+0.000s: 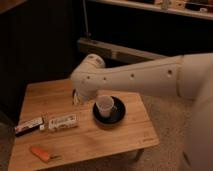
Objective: Place the eraser on the white sponge
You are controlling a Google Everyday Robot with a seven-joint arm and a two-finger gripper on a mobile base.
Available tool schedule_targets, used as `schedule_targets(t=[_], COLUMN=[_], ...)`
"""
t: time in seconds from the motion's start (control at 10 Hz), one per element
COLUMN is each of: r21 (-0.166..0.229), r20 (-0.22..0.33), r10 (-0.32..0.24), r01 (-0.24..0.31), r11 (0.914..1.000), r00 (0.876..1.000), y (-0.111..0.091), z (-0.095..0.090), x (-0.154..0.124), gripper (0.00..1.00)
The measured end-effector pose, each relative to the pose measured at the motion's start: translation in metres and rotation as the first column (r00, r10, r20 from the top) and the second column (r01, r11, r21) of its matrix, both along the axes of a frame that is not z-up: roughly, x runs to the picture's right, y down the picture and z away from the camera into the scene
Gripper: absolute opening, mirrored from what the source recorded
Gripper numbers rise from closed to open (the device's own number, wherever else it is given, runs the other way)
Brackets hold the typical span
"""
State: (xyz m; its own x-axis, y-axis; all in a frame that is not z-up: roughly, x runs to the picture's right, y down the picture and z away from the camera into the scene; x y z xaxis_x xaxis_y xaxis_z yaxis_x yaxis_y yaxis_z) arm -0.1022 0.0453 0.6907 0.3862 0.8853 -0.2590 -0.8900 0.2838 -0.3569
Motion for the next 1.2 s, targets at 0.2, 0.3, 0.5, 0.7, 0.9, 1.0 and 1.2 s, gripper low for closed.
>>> schedule_targets(t=[0.2,0.3,0.5,0.7,0.9,1.0,1.2], r21=[0.161,0.227,0.309,0.291,0.331,0.395,0.499], r20=[0.175,0.220,0.266,0.268,0.281,0.300,0.319], r10=[-0.129,-0.178,-0.241,-0.226,-0.279,-0.380,-0.515], r01=[0.101,0.127,0.154,0.145,0.180,0.248,0.321], r11=[0.9817,0.9655,0.9385,0.9457,0.9261,0.8844,0.8053], r00=[0.976,0.959,0.933,0.937,0.918,0.875,0.796], y=[-0.013,-0.019,-0.025,-0.025,-0.036,-0.043,-0.049], z=[-0.014,-0.019,-0.028,-0.026,-0.024,-0.026,-0.035], x=[-0.005,-0.005,-0.009,-0.014,-0.030,-0.052,-0.074], gripper=[0.65,0.65,0.65,0.65,0.65,0.65,0.65])
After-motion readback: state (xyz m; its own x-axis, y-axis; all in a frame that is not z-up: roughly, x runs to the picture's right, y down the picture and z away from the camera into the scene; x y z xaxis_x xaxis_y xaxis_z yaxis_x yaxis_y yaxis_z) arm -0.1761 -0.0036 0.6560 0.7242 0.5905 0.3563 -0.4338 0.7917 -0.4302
